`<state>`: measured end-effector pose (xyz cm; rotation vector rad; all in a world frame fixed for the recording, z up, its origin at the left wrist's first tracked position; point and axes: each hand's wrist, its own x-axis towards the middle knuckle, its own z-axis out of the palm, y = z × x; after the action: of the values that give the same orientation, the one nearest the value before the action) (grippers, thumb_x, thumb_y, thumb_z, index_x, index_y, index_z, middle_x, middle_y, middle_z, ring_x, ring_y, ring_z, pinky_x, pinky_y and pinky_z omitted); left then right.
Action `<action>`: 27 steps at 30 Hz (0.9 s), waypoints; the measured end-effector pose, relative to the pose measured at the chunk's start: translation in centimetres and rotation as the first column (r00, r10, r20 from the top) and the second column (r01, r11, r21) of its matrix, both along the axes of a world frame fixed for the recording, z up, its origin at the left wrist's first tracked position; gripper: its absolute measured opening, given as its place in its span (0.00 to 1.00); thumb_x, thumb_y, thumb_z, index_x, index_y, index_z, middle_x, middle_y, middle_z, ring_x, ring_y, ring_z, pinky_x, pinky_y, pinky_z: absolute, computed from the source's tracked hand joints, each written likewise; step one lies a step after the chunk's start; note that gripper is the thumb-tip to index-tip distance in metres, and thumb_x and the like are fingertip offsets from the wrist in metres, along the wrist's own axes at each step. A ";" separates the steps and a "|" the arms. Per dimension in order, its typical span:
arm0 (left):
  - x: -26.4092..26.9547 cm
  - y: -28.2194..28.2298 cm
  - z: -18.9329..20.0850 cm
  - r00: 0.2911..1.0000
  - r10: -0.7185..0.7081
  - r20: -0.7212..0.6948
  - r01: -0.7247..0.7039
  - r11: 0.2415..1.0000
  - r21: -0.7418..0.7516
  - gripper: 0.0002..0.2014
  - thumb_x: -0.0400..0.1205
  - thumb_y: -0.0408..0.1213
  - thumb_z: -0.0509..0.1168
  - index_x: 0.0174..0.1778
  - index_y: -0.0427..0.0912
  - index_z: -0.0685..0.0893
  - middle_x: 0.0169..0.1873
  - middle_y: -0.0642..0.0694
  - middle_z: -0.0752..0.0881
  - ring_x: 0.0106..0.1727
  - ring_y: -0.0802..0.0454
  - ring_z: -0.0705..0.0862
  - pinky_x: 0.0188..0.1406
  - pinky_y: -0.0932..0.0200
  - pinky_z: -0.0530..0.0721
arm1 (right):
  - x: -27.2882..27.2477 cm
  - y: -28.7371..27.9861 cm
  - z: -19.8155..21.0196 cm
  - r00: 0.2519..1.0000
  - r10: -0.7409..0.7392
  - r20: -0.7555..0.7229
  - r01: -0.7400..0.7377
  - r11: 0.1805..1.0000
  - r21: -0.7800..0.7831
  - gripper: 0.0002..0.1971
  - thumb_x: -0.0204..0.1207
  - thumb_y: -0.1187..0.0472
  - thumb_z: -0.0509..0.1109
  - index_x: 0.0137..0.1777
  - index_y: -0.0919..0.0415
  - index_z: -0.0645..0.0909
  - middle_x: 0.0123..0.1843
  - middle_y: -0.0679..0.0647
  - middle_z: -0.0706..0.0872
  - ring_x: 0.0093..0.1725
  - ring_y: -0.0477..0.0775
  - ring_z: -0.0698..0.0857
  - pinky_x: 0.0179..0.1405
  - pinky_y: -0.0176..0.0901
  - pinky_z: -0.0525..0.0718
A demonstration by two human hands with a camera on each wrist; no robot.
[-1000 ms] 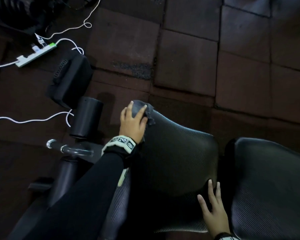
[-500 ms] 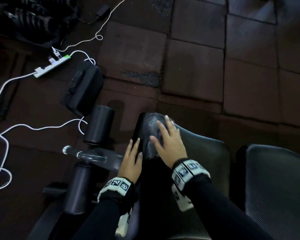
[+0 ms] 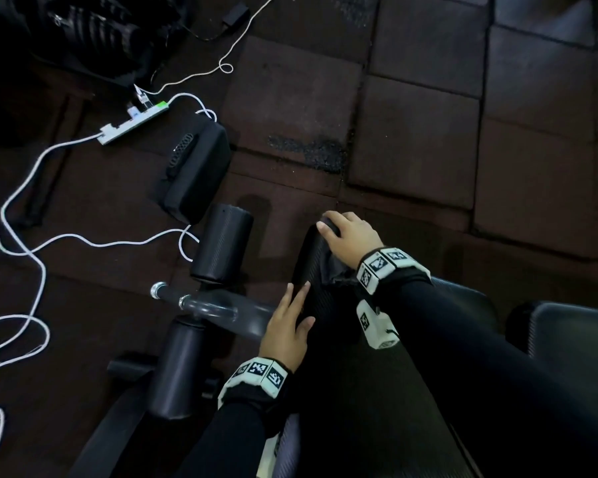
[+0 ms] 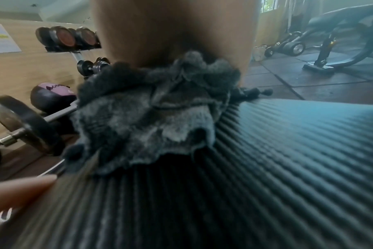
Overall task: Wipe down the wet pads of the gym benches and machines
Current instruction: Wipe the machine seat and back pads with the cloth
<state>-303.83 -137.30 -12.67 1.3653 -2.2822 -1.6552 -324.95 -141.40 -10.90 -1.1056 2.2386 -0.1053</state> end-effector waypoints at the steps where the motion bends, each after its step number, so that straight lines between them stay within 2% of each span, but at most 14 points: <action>1: -0.1 0.1 0.0 1.000 0.004 0.003 -0.004 1.000 0.003 0.31 0.85 0.39 0.60 0.74 0.71 0.51 0.83 0.54 0.53 0.81 0.53 0.61 0.73 0.60 0.65 | 0.0 -0.4 0.0 1.000 0.016 0.003 -0.016 1.000 0.008 0.22 0.81 0.40 0.53 0.72 0.44 0.70 0.69 0.54 0.75 0.67 0.64 0.75 0.66 0.56 0.74; 5: -0.2 0.2 0.2 1.000 0.007 0.008 -0.007 1.000 0.000 0.31 0.86 0.38 0.60 0.73 0.71 0.50 0.83 0.55 0.52 0.81 0.53 0.61 0.73 0.60 0.64 | -1.5 0.3 -0.2 0.995 0.010 0.097 -0.008 1.000 -0.017 0.19 0.82 0.44 0.56 0.71 0.43 0.72 0.64 0.55 0.78 0.65 0.63 0.77 0.64 0.50 0.75; 9: -0.2 0.4 0.3 0.999 0.023 0.039 -0.023 1.000 -0.007 0.32 0.86 0.38 0.60 0.73 0.72 0.49 0.83 0.58 0.53 0.80 0.54 0.61 0.72 0.60 0.64 | -5.3 5.1 0.3 0.974 -0.120 0.194 0.119 0.993 0.018 0.17 0.82 0.45 0.57 0.67 0.42 0.76 0.64 0.55 0.83 0.65 0.58 0.79 0.66 0.45 0.74; 13: -0.3 0.5 0.3 0.997 0.027 0.068 -0.026 1.000 -0.011 0.32 0.85 0.38 0.60 0.75 0.71 0.51 0.83 0.58 0.54 0.81 0.54 0.61 0.72 0.60 0.62 | -9.0 13.4 1.3 0.951 -0.262 0.163 0.241 0.961 0.137 0.14 0.81 0.45 0.59 0.62 0.42 0.80 0.63 0.54 0.84 0.64 0.56 0.80 0.65 0.45 0.74; 15: -0.4 0.5 0.4 0.996 0.032 0.078 -0.030 0.999 -0.023 0.31 0.85 0.38 0.60 0.77 0.69 0.54 0.83 0.57 0.55 0.81 0.53 0.61 0.71 0.60 0.62 | -9.6 15.4 1.9 0.961 -0.247 0.126 0.228 0.962 0.147 0.12 0.82 0.45 0.57 0.59 0.40 0.80 0.62 0.53 0.84 0.63 0.57 0.80 0.62 0.46 0.75; 19: -0.7 0.8 0.4 0.993 0.046 0.109 -0.042 0.998 -0.038 0.31 0.85 0.38 0.60 0.78 0.68 0.55 0.83 0.58 0.55 0.80 0.52 0.62 0.67 0.61 0.64 | -8.2 12.8 1.4 0.987 -0.148 0.071 0.136 0.980 0.143 0.15 0.83 0.46 0.53 0.63 0.44 0.77 0.66 0.55 0.81 0.66 0.60 0.78 0.64 0.49 0.74; 22: -0.7 0.9 0.4 0.993 0.063 0.098 -0.059 0.997 -0.045 0.32 0.85 0.38 0.60 0.76 0.69 0.50 0.83 0.56 0.55 0.81 0.50 0.61 0.72 0.54 0.65 | -6.0 10.3 0.6 0.988 -0.129 0.087 0.124 0.990 0.062 0.16 0.83 0.46 0.52 0.64 0.43 0.75 0.65 0.56 0.79 0.66 0.61 0.77 0.65 0.51 0.74; 24: -0.8 1.0 0.5 0.993 0.081 0.091 -0.078 0.996 -0.033 0.32 0.85 0.40 0.61 0.76 0.69 0.51 0.83 0.55 0.56 0.81 0.50 0.60 0.76 0.51 0.63 | -5.7 10.3 0.6 0.984 -0.145 0.107 0.142 0.989 0.034 0.16 0.83 0.45 0.52 0.65 0.43 0.75 0.63 0.55 0.79 0.65 0.60 0.77 0.64 0.52 0.74; 27: -0.5 1.3 0.7 0.990 0.084 0.115 -0.082 0.996 -0.026 0.33 0.82 0.47 0.65 0.79 0.68 0.57 0.83 0.56 0.55 0.81 0.53 0.61 0.75 0.51 0.65 | -7.5 12.9 0.7 0.983 -0.130 0.126 0.125 0.991 0.051 0.15 0.83 0.45 0.53 0.65 0.42 0.75 0.61 0.55 0.80 0.63 0.59 0.78 0.65 0.50 0.74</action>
<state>-304.38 -136.04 -12.02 1.5686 -2.2607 -1.5622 -332.44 -128.53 -10.19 -0.9064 2.1839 -0.1768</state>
